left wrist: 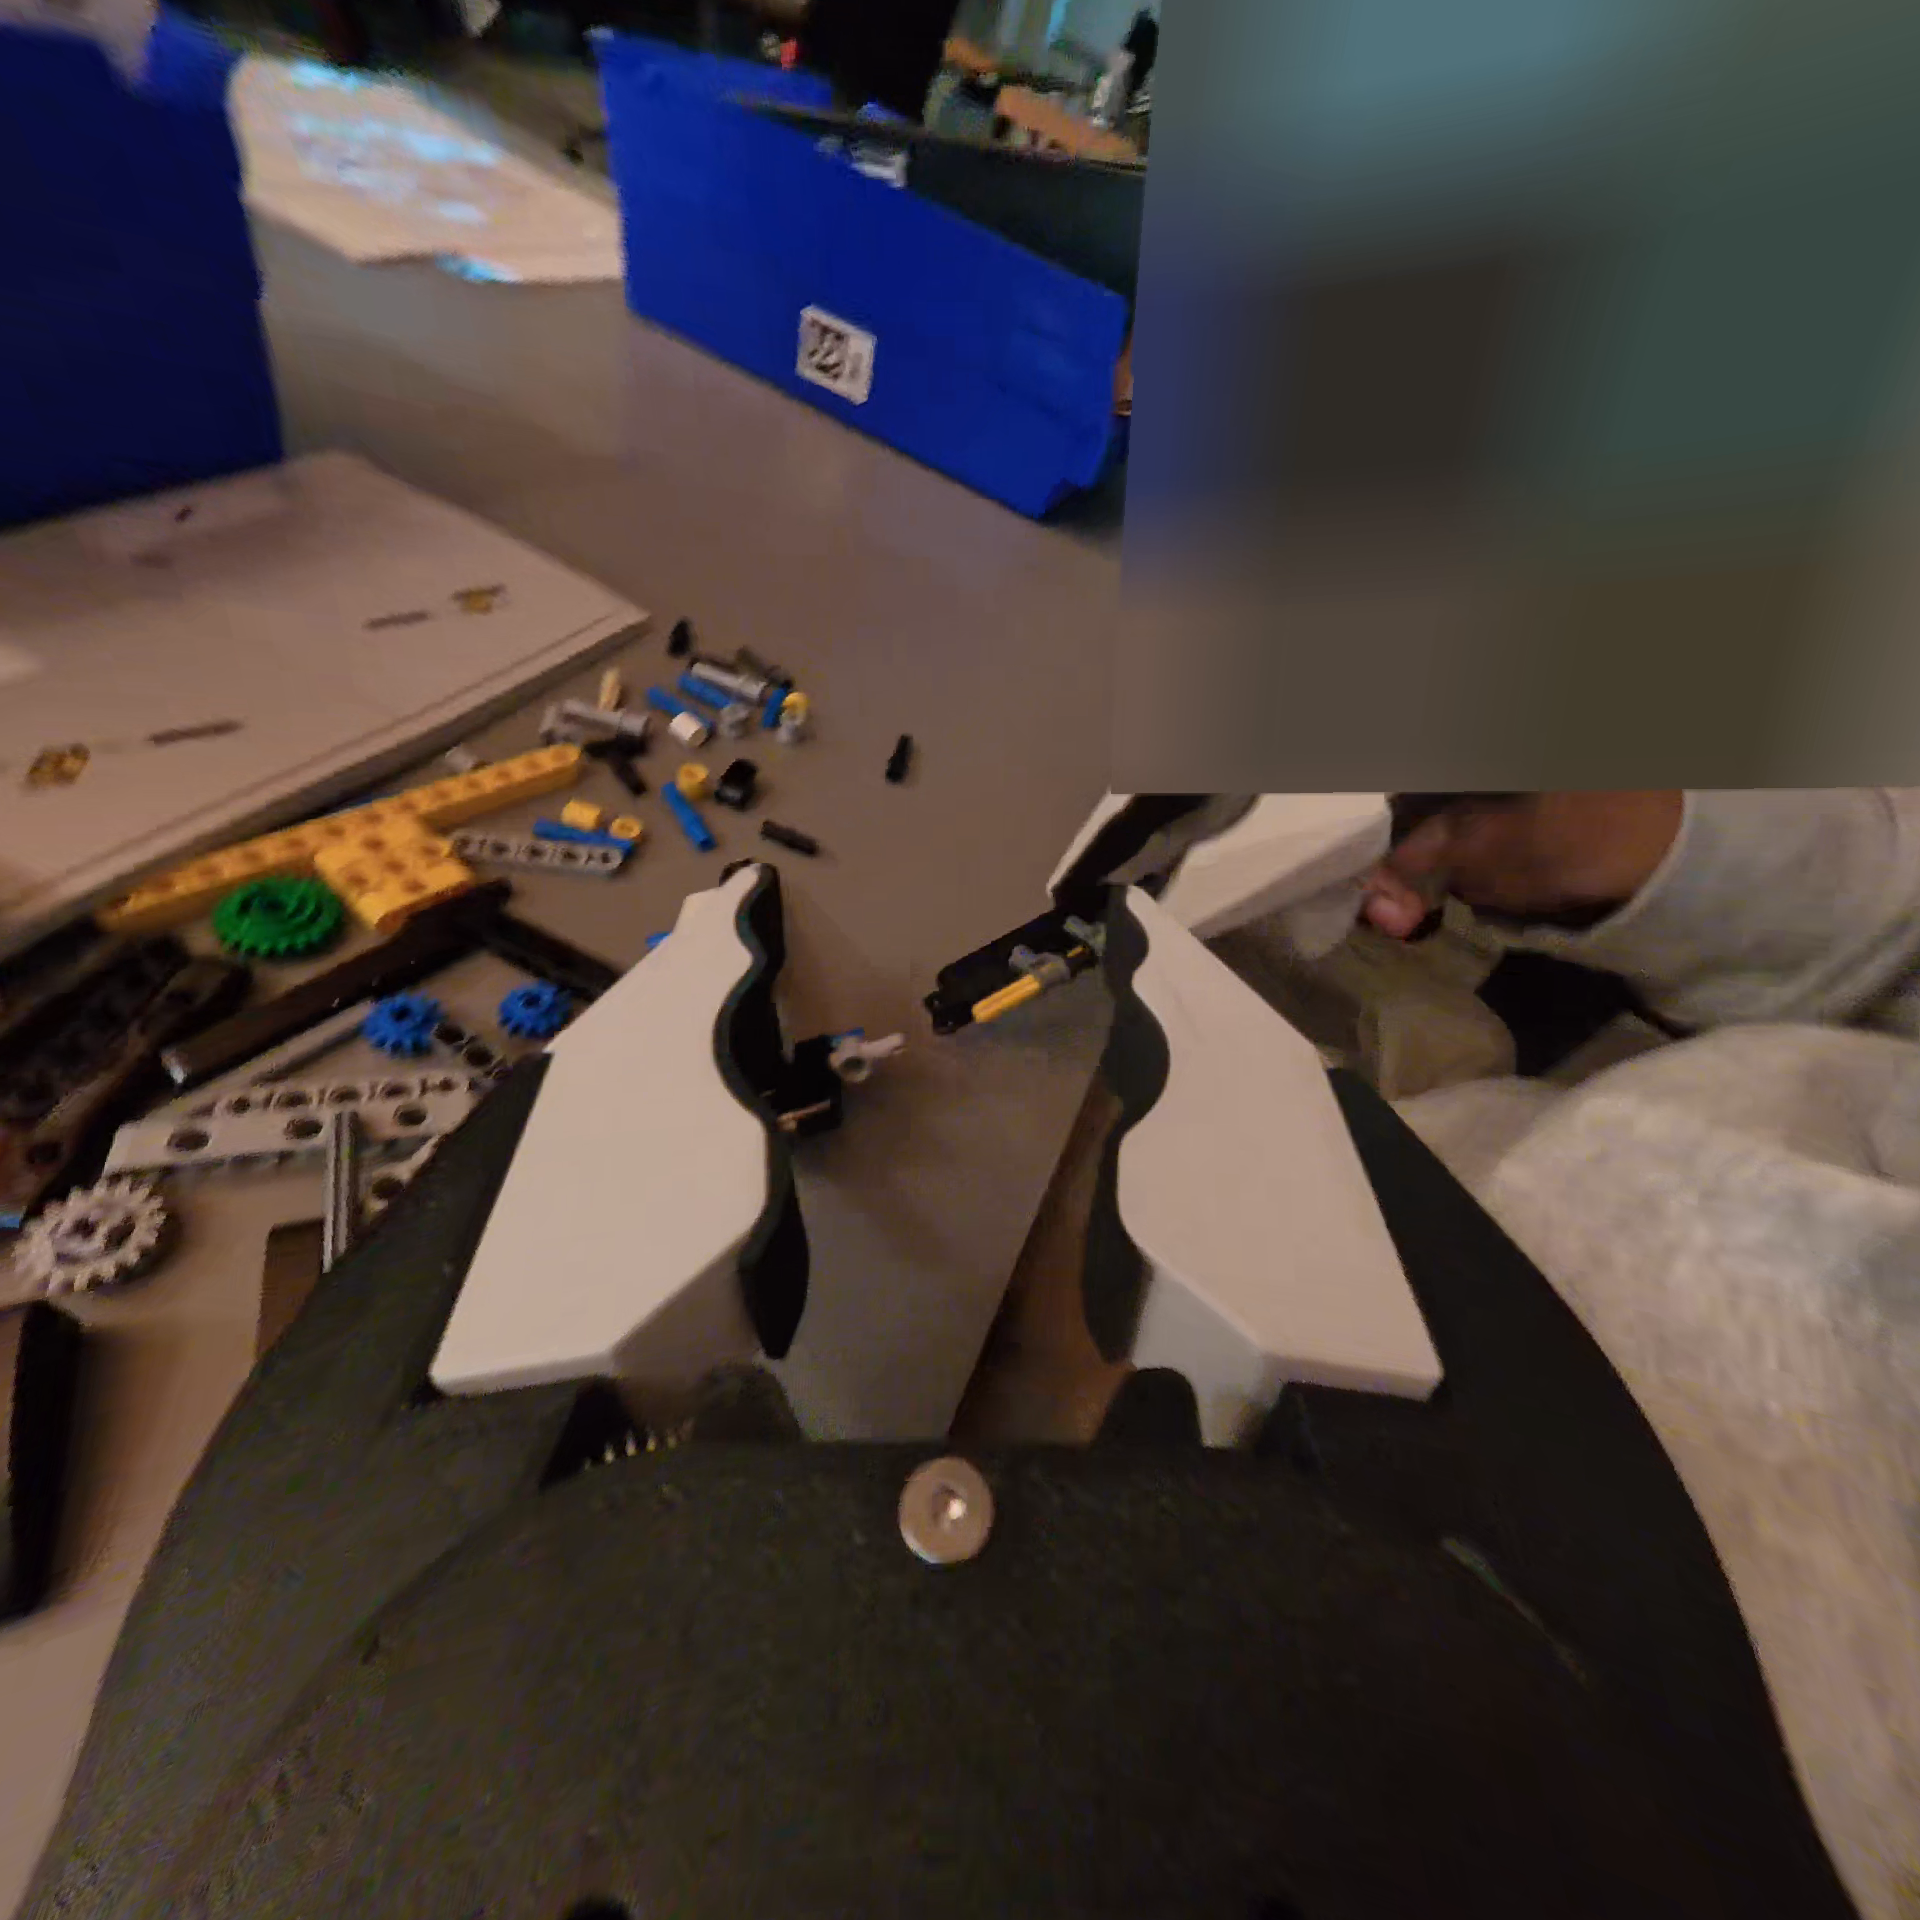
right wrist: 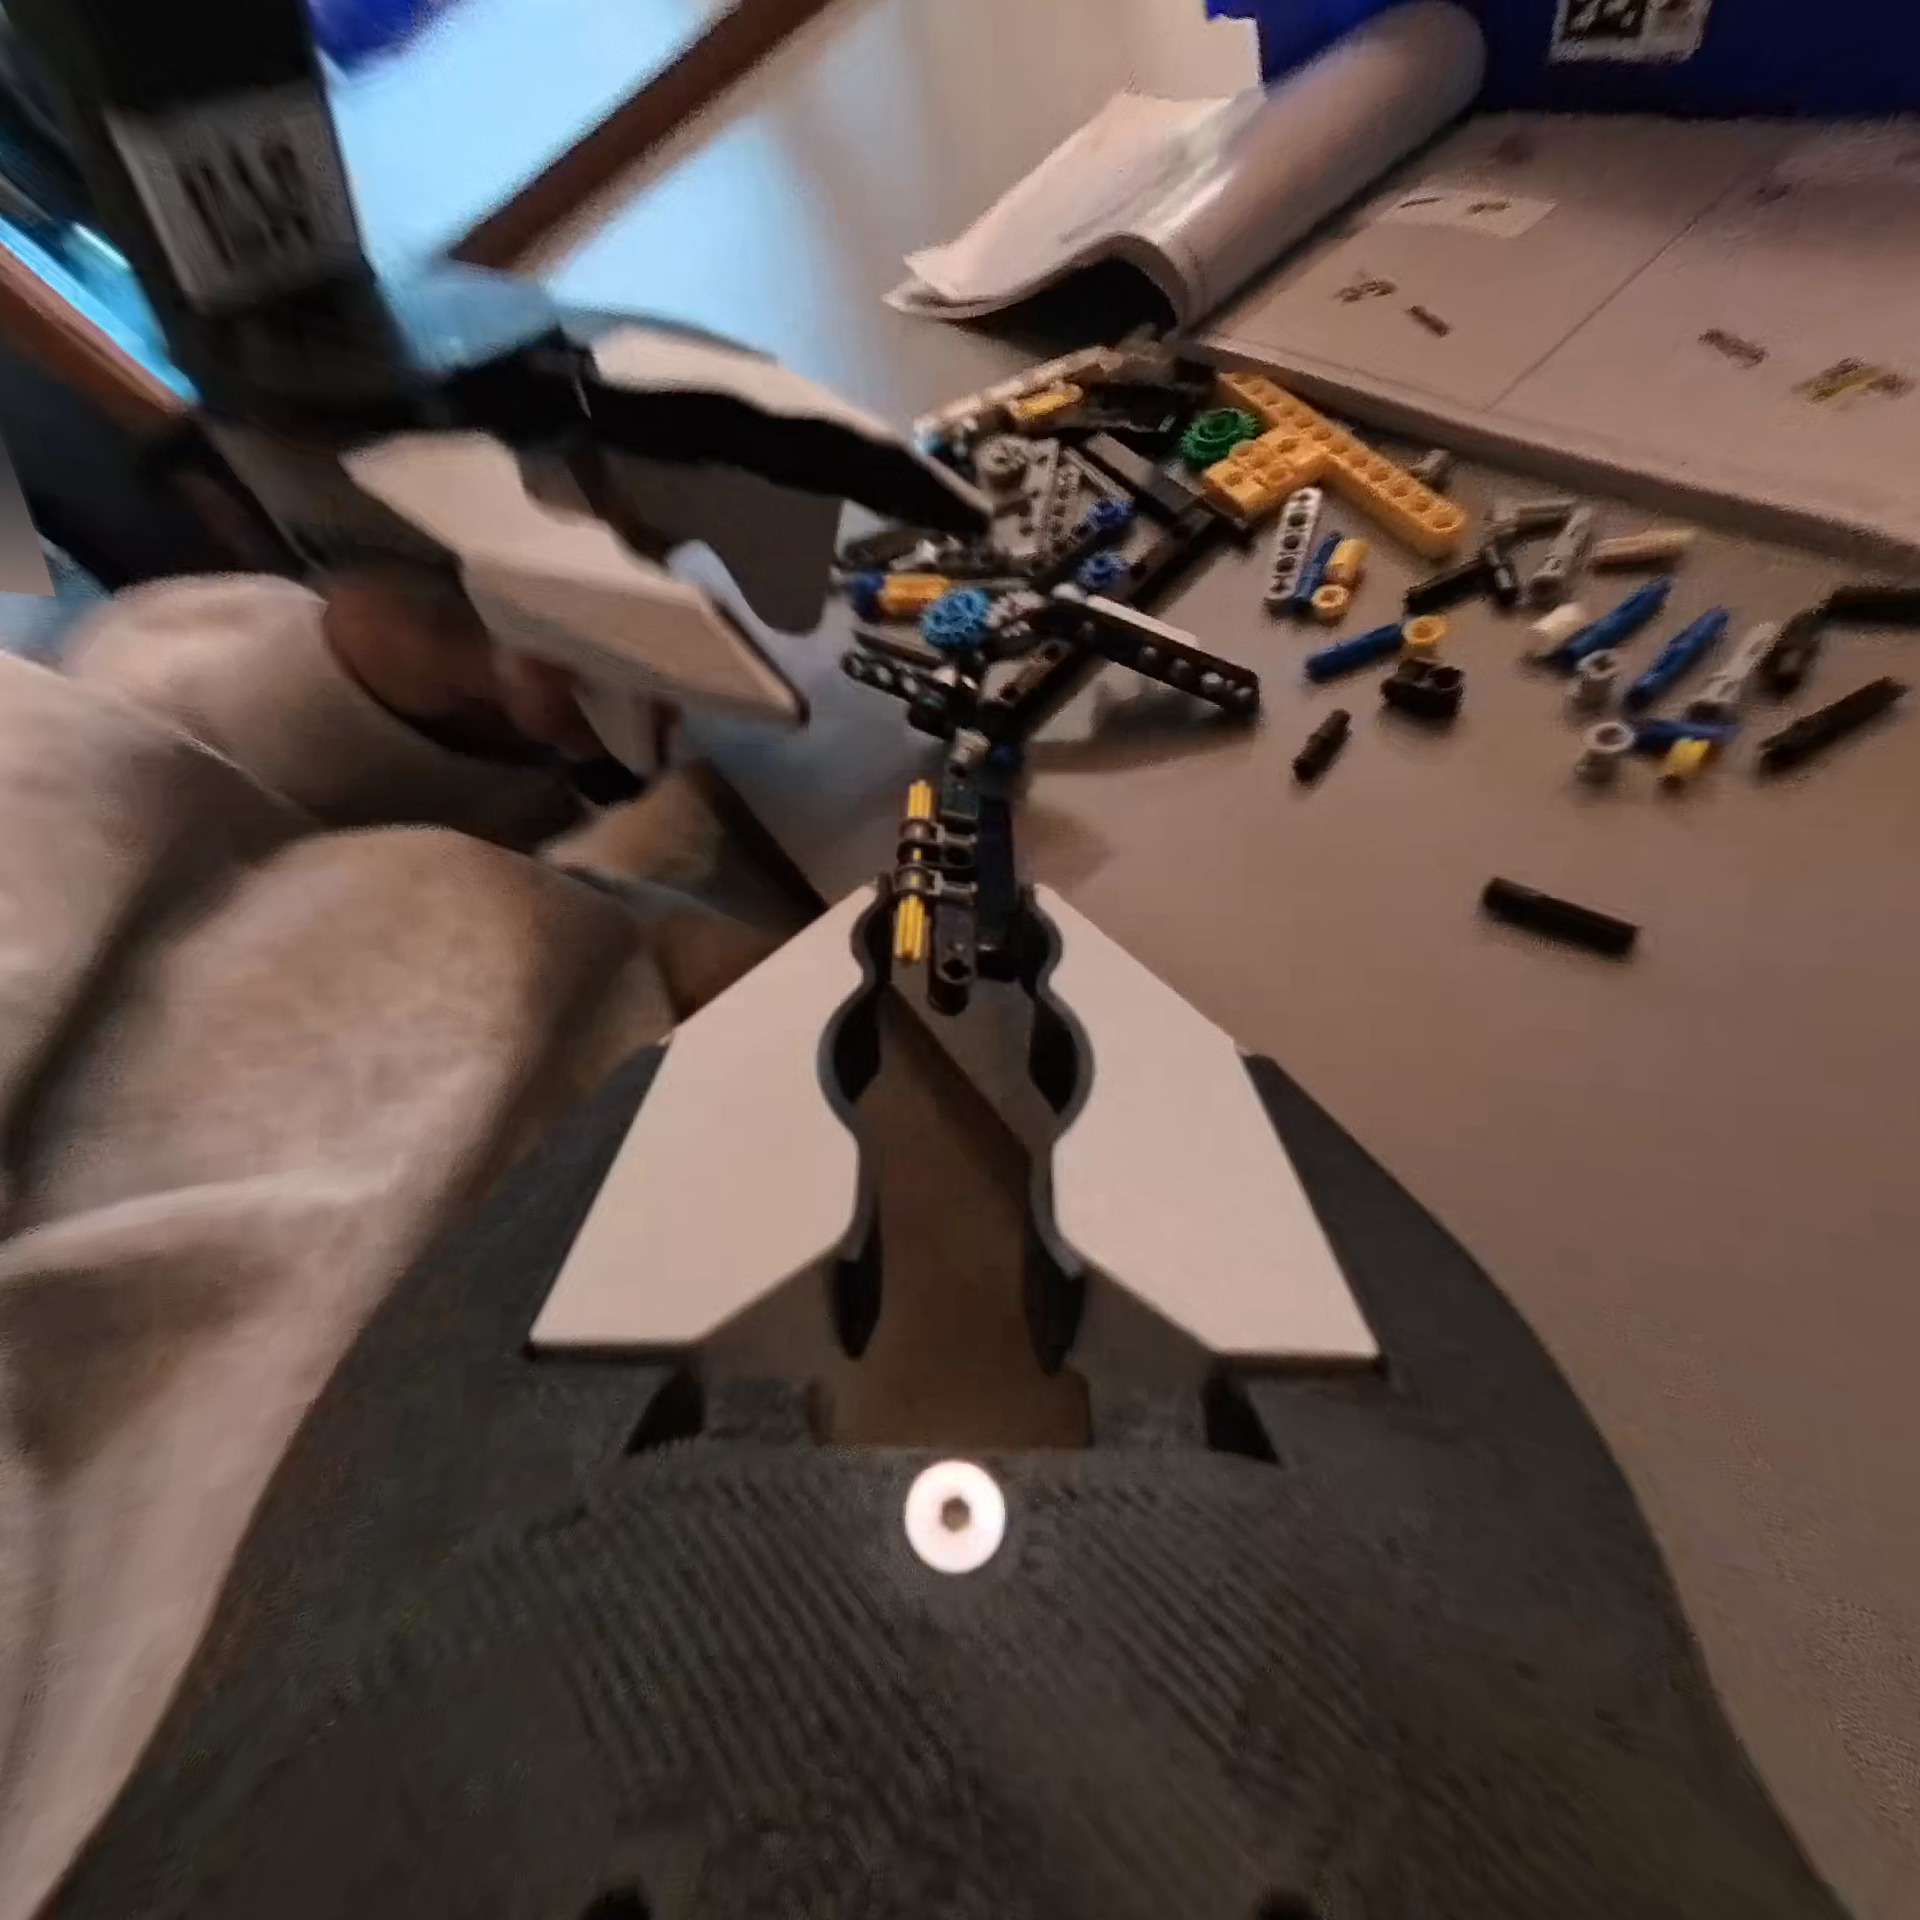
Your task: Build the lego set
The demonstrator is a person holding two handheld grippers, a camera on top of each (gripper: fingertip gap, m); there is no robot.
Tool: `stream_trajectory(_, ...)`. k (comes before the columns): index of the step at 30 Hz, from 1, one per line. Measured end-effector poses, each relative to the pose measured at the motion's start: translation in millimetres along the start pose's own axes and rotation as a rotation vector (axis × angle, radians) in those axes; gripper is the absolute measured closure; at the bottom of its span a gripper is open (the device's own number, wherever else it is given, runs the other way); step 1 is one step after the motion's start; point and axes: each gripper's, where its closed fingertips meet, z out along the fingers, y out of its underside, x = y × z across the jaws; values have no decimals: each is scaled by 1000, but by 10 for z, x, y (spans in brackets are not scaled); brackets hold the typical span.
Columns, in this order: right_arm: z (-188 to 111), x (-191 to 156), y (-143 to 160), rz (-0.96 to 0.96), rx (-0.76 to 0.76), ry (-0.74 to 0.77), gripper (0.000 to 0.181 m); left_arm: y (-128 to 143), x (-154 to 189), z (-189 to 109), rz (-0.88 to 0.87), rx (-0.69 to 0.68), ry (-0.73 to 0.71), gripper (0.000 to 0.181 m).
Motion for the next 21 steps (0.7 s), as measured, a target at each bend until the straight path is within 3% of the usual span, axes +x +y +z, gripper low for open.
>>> stream_trajectory(6,-233,-76,-304,312,112,-256,160,53,217,24,222,-23,51,118)
stream_trajectory(9,-289,-181,-363,165,137,-274,160,47,361,43,239,-1,103,115)
stream_trajectory(13,-295,-320,-344,-103,94,-223,160,-116,589,-51,5,103,325,114)
stream_trajectory(15,-309,-379,-349,-206,87,-206,160,-177,606,-92,-87,129,390,122)
stream_trajectory(21,-361,-504,-370,-354,82,-215,160,-129,708,-116,-113,105,477,137)
